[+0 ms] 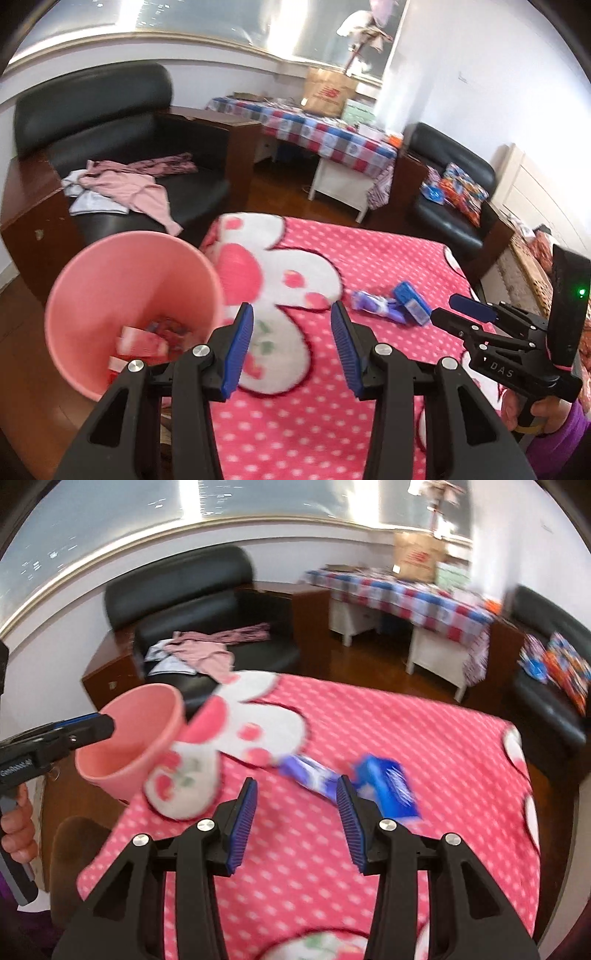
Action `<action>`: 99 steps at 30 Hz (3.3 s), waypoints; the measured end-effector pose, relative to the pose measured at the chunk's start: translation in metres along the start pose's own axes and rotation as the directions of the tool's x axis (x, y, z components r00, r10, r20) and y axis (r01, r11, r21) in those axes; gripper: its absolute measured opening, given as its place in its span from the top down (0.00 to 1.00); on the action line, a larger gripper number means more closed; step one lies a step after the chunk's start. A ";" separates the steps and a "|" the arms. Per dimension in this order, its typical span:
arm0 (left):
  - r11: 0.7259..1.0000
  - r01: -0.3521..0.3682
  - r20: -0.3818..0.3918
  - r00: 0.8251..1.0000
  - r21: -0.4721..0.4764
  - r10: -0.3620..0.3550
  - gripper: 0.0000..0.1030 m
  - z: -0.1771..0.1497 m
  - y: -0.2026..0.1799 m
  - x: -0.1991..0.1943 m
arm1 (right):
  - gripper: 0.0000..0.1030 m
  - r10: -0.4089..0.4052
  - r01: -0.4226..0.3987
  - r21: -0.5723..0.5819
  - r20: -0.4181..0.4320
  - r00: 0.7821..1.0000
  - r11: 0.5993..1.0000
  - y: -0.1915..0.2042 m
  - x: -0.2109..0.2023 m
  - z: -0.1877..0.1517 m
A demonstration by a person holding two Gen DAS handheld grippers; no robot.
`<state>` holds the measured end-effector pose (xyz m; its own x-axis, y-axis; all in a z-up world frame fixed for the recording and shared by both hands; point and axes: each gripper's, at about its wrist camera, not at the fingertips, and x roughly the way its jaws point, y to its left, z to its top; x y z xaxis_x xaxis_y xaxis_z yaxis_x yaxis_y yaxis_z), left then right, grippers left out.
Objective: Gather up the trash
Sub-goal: 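Move both open tools back over the remaining items on the blanket, then grasp the purple wrapper with left tool while right grasps the blue Tempo tissue pack, then carry the purple wrapper and tissue pack over the pink bucket and open both tools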
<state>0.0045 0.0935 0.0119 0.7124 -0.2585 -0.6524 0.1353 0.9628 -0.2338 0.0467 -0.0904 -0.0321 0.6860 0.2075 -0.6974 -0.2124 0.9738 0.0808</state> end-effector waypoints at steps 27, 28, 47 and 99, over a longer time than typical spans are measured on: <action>0.988 -0.016 -0.254 0.967 -0.155 -0.024 0.58 0.014 -0.075 0.167 | 0.43 0.070 -0.059 0.172 -0.058 0.996 0.983 -0.091 0.037 -0.034; 0.986 -0.017 -0.258 0.966 -0.167 -0.027 0.58 0.014 -0.073 0.169 | 0.43 0.080 -0.068 0.179 -0.059 0.995 0.981 -0.092 0.039 -0.034; 0.977 0.018 -0.239 0.968 -0.212 -0.070 0.86 0.014 -0.063 0.170 | 0.43 0.167 -0.137 0.248 -0.105 0.980 0.959 -0.096 0.081 -0.024; 0.982 -0.074 0.073 0.993 -0.172 0.087 0.88 0.026 -0.010 0.002 | 0.49 0.133 -0.135 0.016 0.098 0.986 0.991 -0.004 -0.019 0.026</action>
<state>0.0222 0.0853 0.0312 0.7701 -0.1669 -0.6157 -0.0382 0.9514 -0.3057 0.0531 -0.0961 -0.0006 0.7169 0.3429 -0.6070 -0.2920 0.9383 0.1852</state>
